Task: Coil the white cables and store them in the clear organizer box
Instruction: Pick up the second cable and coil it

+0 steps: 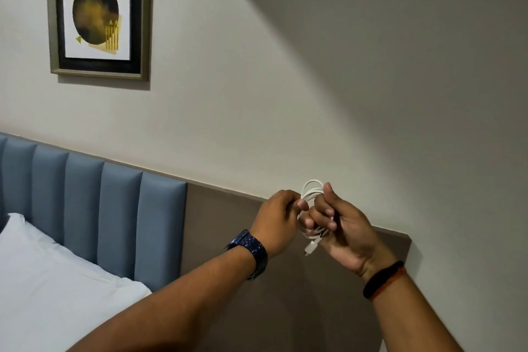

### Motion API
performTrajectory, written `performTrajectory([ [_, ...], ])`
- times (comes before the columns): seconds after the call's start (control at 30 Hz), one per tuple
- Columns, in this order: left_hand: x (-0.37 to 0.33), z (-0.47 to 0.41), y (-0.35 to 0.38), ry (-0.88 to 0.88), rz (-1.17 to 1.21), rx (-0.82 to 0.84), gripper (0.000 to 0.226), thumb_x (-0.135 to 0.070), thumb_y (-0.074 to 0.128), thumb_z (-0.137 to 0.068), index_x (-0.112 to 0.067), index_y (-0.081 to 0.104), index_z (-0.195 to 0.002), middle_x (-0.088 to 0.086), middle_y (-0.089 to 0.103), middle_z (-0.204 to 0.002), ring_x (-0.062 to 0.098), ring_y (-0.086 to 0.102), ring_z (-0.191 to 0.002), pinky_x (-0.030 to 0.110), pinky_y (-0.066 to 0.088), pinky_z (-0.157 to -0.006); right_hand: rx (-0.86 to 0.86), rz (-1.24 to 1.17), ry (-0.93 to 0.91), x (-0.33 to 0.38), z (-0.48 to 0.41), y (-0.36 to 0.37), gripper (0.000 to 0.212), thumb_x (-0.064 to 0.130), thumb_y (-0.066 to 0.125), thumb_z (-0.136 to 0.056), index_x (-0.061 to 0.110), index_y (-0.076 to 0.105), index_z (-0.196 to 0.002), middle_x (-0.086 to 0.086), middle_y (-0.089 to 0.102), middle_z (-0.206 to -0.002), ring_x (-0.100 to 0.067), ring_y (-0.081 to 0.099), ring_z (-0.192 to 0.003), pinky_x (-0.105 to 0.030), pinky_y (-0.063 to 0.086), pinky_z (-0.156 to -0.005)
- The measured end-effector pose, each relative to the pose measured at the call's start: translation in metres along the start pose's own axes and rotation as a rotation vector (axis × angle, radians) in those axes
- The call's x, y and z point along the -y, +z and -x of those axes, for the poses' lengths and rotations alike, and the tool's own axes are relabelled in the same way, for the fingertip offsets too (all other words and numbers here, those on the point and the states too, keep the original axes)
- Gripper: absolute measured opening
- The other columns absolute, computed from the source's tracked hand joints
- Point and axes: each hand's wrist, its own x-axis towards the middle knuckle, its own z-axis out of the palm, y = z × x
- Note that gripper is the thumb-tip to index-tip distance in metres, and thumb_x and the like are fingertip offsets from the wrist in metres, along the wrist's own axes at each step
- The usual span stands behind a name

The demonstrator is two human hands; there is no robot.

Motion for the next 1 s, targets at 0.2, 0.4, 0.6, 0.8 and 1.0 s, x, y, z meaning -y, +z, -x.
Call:
performTrajectory([
  [0.2, 0.004, -0.007, -0.001, -0.055, -0.020, -0.066, 0.015, -0.017, 0.047, -0.095, -0.017, 0.059, -0.085, 0.002, 0.062, -0.092, 0.016, 0.054, -0.079, 0.015, 0.035, -0.058, -0.250, 0.280, -0.085, -0.004, -0.001, -0.001, 0.038, 0.041, 0.052, -0.085, 0.008, 0.056, -0.067, -0.003, 0.051, -0.053, -0.019, 0.060, -0.066, -0.029, 0.055, -0.073],
  [0.4, 0.008, -0.013, 0.003, -0.202, 0.099, -0.112, 0.013, -0.025, 0.056, -0.091, -0.018, 0.064, -0.084, -0.006, 0.064, -0.074, 0.010, 0.057, -0.067, 0.017, 0.040, -0.055, -0.425, 0.639, -0.200, -0.016, -0.007, -0.003, 0.033, 0.031, 0.047, -0.095, 0.011, 0.058, -0.071, 0.005, 0.060, -0.058, -0.010, 0.061, -0.061, -0.023, 0.053, -0.062],
  [0.6, 0.006, -0.010, 0.008, -0.335, 0.355, -0.076, 0.012, -0.017, 0.056, -0.092, -0.012, 0.066, -0.094, 0.011, 0.072, -0.089, 0.027, 0.069, -0.086, 0.043, 0.056, -0.084, -0.471, 0.683, -0.193, -0.020, -0.010, -0.008, 0.031, 0.027, 0.050, -0.095, 0.010, 0.059, -0.071, -0.008, 0.064, -0.069, -0.019, 0.065, -0.069, -0.035, 0.056, -0.070],
  [0.8, 0.000, -0.004, 0.008, -0.411, 0.605, -0.047, 0.017, -0.014, 0.050, -0.093, -0.018, 0.050, -0.110, 0.009, 0.070, -0.080, 0.030, 0.069, -0.087, 0.045, 0.054, -0.089, -0.490, 0.694, -0.193, -0.019, -0.009, -0.005, 0.029, 0.023, 0.050, -0.095, 0.001, 0.065, -0.083, -0.021, 0.072, -0.080, -0.031, 0.070, -0.076, -0.042, 0.059, -0.073],
  [1.0, -0.005, -0.002, 0.001, -0.475, 0.583, 0.008, 0.042, -0.022, 0.079, -0.067, -0.017, 0.054, -0.101, 0.017, 0.069, -0.094, 0.029, 0.070, -0.083, 0.046, 0.057, -0.084, -0.518, 0.812, -0.188, -0.018, -0.009, -0.004, 0.031, 0.024, 0.051, -0.095, 0.000, 0.061, -0.078, -0.023, 0.068, -0.076, -0.029, 0.063, -0.070, -0.054, 0.054, -0.076],
])
